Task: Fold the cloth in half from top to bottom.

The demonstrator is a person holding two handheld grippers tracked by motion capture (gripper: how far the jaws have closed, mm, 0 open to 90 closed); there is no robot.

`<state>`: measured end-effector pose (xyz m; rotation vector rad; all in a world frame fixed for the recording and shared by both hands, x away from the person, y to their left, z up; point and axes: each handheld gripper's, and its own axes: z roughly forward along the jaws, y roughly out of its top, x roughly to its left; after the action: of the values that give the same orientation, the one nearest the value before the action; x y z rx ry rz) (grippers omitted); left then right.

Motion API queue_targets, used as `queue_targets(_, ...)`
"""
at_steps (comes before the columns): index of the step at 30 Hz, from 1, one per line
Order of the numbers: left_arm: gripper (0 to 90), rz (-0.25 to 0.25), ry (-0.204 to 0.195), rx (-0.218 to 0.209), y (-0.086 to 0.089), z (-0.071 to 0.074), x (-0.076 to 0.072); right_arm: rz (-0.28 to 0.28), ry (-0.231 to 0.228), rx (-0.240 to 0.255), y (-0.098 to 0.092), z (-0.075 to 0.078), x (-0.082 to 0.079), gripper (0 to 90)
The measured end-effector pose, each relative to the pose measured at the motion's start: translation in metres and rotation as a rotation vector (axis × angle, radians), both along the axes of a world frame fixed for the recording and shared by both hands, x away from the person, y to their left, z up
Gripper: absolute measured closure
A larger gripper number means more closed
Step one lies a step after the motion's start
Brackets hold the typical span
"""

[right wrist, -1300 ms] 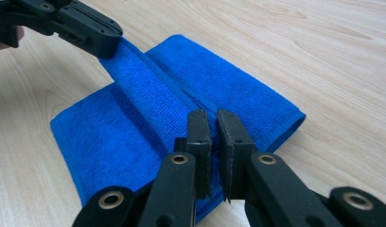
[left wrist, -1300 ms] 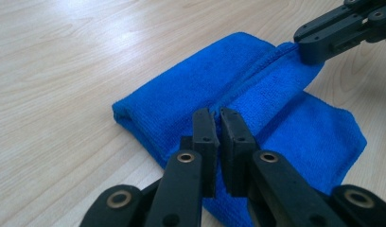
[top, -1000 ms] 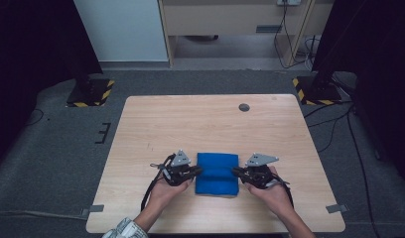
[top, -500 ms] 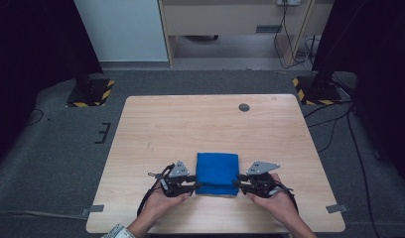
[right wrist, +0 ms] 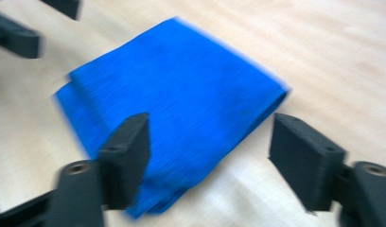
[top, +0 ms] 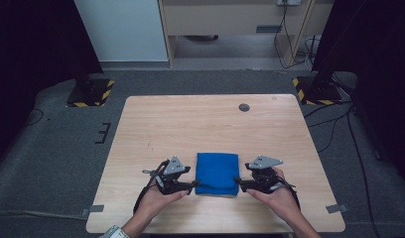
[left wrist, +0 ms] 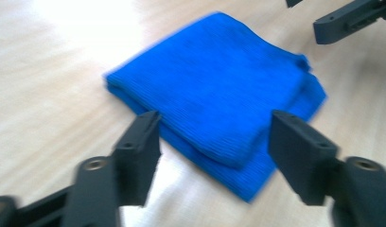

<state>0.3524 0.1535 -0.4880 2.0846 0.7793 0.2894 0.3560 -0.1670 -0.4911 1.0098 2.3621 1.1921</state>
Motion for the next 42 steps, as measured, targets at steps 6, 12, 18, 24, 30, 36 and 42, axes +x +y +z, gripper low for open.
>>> queue_targets(6,14.7,0.058,0.016,0.014,0.011,0.0,0.012,-0.07,-0.024,0.0,-0.003,0.004,0.019,12.0)
queue_targets(12,9.1,0.134,0.051,0.029,0.034,-0.007,0.03,-0.099,-0.018,0.019,-0.013,0.003,0.032,9.4)
queue_targets(18,7.5,0.187,0.066,0.047,0.053,-0.012,0.043,-0.146,-0.004,0.023,-0.03,-0.004,0.041,8.9)
queue_targets(24,7.0,0.235,0.079,0.052,0.068,-0.016,0.052,-0.199,0.019,0.008,-0.051,-0.012,0.05,9.8)
queue_targets(30,7.0,0.32,0.111,0.09,0.086,-0.03,0.064,-0.311,0.054,-0.042,-0.076,-0.027,0.061,12.7)
queue_targets(36,7.0,0.346,0.109,0.109,0.092,-0.034,0.068,-0.369,0.061,-0.054,-0.087,-0.034,0.067,12.5)
queue_targets(42,7.0,0.366,0.097,0.152,0.095,-0.041,0.071,-0.42,0.065,-0.06,-0.094,-0.04,0.072,10.9)
